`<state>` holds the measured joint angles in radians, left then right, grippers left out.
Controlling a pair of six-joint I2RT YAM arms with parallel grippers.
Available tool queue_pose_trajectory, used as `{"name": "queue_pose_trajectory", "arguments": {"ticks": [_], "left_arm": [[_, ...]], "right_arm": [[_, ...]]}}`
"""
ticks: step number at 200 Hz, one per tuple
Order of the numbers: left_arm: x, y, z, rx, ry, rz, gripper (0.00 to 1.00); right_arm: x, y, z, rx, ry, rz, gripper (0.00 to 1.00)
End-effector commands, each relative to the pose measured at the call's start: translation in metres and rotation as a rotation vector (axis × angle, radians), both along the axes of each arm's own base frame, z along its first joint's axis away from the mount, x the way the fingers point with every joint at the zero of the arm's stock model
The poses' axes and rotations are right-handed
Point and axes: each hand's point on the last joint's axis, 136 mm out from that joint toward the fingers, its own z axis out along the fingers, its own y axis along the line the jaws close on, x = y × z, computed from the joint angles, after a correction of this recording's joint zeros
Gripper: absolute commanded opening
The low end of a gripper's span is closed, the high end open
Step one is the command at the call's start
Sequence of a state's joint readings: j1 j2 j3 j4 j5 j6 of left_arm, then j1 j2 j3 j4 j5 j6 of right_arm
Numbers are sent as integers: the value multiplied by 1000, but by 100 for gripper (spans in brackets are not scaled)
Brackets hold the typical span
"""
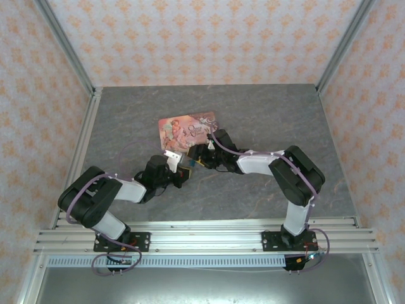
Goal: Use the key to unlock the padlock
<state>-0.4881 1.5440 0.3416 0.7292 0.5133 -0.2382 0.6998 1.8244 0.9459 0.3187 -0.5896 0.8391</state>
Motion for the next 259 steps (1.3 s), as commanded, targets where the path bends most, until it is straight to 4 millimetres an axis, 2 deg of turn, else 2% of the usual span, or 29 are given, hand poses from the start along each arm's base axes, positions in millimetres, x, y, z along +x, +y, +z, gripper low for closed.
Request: {"name": "queue_pose_trajectory", "arguments": {"ticks": [1, 88, 140, 167, 209, 259], "left_arm": [[7, -7, 24, -60, -48, -17, 0], [7, -4, 26, -71, -45, -13, 0], [8, -5, 27, -84, -45, -12, 0], [8, -5, 28, -87, -47, -14, 0], [7, -6, 29, -90, -45, -20, 0], [6, -6, 28, -92, -42, -24, 0]], "right_arm": [[-24, -16, -42, -79, 149, -37, 58], [-37, -23, -56, -89, 198, -72, 61], [-45, -22, -58, -82, 224, -87, 62], [-49, -31, -67, -124, 259, -119, 62], [-49, -31, -66, -126, 262, -120, 62], [-51, -48, -79, -213, 272, -162, 63]]}}
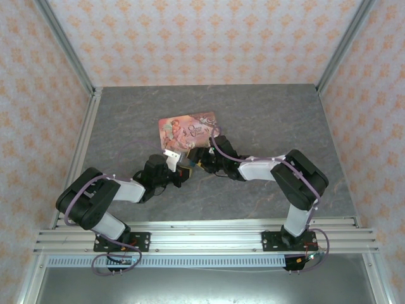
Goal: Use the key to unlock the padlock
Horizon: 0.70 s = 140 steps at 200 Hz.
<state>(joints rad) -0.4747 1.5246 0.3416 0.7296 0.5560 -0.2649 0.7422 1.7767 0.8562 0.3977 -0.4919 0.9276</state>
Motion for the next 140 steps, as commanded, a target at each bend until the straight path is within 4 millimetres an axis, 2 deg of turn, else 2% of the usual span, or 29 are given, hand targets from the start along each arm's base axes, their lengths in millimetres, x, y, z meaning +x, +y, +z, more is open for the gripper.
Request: {"name": "queue_pose_trajectory", "arguments": {"ticks": [1, 50, 69, 98, 140], "left_arm": [[7, -4, 20, -48, -52, -12, 0], [7, -4, 19, -50, -50, -10, 0], [7, -4, 21, -60, -52, -7, 0], [7, -5, 23, -72, -51, -7, 0], [7, -1, 21, -59, -46, 4, 0]], "right_arm": [[-40, -43, -77, -214, 279, -77, 63], [-34, -25, -72, -124, 245, -36, 60], [-34, -24, -71, -105, 230, -34, 60], [-31, -34, -63, -77, 164, -88, 61], [-24, -60, -30, -171, 29, -134, 60]]}}
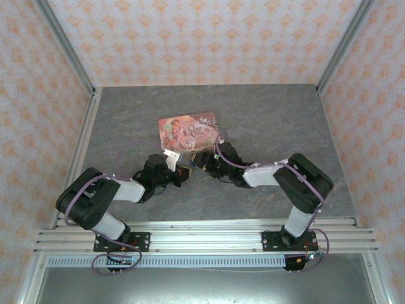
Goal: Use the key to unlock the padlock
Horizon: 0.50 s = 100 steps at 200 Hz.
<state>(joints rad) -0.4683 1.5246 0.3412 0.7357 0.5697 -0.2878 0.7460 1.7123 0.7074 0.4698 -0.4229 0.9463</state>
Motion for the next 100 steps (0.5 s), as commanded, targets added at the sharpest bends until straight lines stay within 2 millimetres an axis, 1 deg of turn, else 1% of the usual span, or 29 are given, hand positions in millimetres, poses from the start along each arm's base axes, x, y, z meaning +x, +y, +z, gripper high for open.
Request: {"name": "queue_pose_trajectory", "arguments": {"ticks": [1, 16, 40, 67, 85, 100], "left_arm": [[6, -1, 19, -37, -59, 0, 0], [6, -1, 18, -36, -57, 0, 0], [7, -1, 17, -38, -56, -1, 0], [7, -2, 17, -41, -52, -6, 0], [7, -4, 18, -48, -48, -14, 0], [7, -6, 18, -55, -42, -22, 0]], "right_arm": [[-9, -33, -13, -143, 36, -73, 60], [-9, -39, -3, -158, 11, -80, 60], [-12, -37, -2, -125, 9, -83, 58], [-12, -23, 3, -57, -33, -84, 57], [-13, -11, 7, -51, -75, -70, 56], [-11, -5, 8, -51, -112, -81, 56]]}}
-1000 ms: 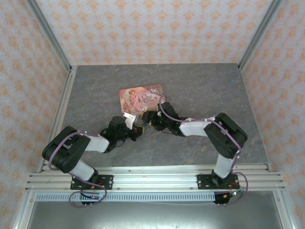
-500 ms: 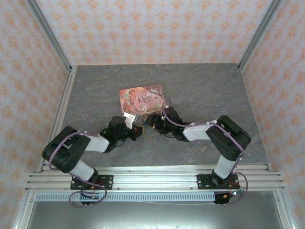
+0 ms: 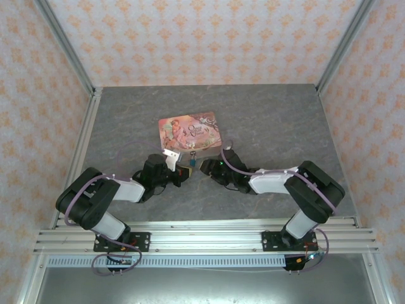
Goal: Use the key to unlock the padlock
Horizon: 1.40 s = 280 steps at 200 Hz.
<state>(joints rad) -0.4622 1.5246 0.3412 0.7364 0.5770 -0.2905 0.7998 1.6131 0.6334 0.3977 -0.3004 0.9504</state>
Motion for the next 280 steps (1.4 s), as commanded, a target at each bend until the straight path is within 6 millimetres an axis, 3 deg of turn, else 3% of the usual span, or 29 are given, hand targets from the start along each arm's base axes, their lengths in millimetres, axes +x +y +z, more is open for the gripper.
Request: {"name": "queue_pose_trajectory", "arguments": {"ticks": [1, 49, 100, 158, 204, 280], "left_arm": [[7, -7, 17, -51, -44, -24, 0], [7, -11, 15, -81, -19, -47, 0], [6, -9, 14, -83, -9, -53, 0], [7, -6, 14, -86, -7, -53, 0], [8, -7, 15, -90, -9, -55, 0], [8, -7, 13, -93, -8, -57, 0]], "right_arm": [[10, 12, 13, 33, -102, -32, 56], [19, 20, 16, 63, -185, -95, 57], [23, 31, 4, 124, -166, -105, 57], [27, 43, 13, 183, -198, -86, 58], [29, 50, 8, 205, -171, -85, 58], [32, 67, 27, 278, -188, -65, 58]]}}
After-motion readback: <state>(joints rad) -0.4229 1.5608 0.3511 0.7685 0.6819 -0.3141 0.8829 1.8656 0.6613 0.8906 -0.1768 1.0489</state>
